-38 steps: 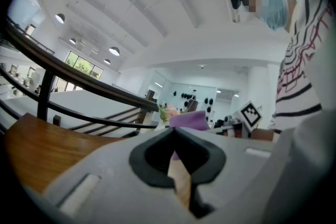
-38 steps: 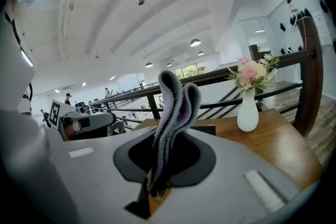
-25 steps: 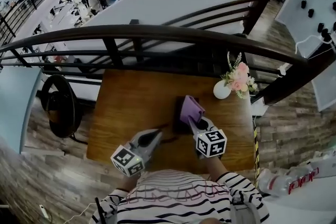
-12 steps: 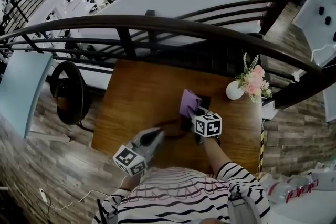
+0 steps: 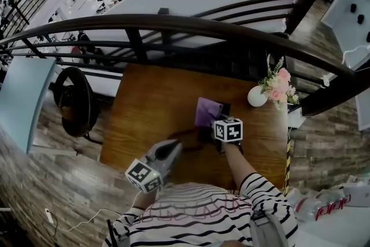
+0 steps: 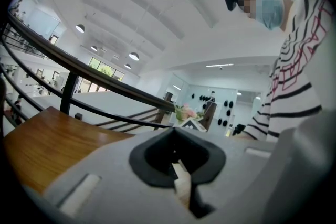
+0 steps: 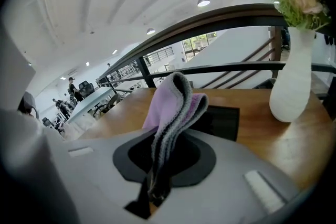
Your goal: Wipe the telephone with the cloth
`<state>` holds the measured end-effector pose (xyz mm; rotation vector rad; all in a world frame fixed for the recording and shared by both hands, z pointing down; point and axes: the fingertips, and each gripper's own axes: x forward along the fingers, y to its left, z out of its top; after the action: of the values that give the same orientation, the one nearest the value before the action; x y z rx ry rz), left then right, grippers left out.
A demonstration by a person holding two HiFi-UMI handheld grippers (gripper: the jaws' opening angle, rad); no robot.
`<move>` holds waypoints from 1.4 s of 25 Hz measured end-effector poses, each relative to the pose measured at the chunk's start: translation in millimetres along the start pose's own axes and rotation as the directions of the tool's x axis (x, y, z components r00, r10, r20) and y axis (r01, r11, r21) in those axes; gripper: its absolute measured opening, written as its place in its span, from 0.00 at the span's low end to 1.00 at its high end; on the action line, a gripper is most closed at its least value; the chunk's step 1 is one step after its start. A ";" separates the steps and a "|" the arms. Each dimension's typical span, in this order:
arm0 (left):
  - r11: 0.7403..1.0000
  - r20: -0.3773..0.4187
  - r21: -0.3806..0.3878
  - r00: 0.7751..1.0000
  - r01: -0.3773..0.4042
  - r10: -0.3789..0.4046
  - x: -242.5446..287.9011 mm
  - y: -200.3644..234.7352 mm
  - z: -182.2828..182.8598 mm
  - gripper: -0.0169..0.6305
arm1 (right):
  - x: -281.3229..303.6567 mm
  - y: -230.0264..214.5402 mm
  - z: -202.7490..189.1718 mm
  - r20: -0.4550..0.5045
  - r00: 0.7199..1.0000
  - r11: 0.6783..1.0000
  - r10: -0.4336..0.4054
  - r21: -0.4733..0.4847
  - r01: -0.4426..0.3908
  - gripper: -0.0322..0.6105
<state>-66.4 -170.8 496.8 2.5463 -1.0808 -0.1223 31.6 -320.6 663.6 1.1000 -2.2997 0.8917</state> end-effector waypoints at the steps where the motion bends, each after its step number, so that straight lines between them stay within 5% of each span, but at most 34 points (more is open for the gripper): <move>1: 1.000 -0.003 -0.001 1.000 0.003 -0.003 1.7 -1.3 -0.5 0.03 | -1.7 -3.3 -0.7 0.001 1.000 1.000 -0.003 0.007 0.003 0.11; 24: 0.993 -0.036 0.014 0.993 0.117 -0.117 28.6 -25.1 -4.0 0.03 | -80.1 -104.5 -35.5 0.018 0.971 0.963 -0.237 0.136 0.232 0.11; 35: 0.990 -0.035 0.024 0.990 0.138 -0.137 22.5 -32.2 -6.7 0.03 | -91.1 -40.8 -17.2 0.145 0.981 0.989 -0.132 0.082 0.122 0.11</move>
<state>-27.3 -164.2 492.6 2.6358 -0.8995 -0.1022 119.7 -280.5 633.8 1.3718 -2.3000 0.8765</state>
